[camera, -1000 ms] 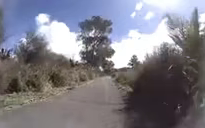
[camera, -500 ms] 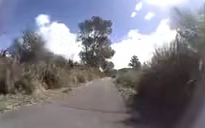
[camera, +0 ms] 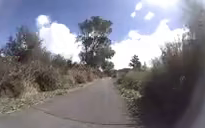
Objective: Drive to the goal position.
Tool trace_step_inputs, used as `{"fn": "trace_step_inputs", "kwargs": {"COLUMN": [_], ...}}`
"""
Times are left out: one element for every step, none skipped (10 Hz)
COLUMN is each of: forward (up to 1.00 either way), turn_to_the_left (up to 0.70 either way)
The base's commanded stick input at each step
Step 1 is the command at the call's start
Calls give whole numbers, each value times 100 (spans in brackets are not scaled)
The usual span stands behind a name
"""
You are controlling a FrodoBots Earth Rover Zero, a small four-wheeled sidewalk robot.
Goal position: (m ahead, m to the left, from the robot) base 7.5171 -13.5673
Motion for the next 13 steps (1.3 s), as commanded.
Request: {"fn": "trace_step_inputs", "kwargs": {"forward": [85,85,85,85,85,85,85,85,85,85,85,85,85], "turn_to_the_left": [0,2,1,0,0,0,0,0,0,0,0,0,0]}}
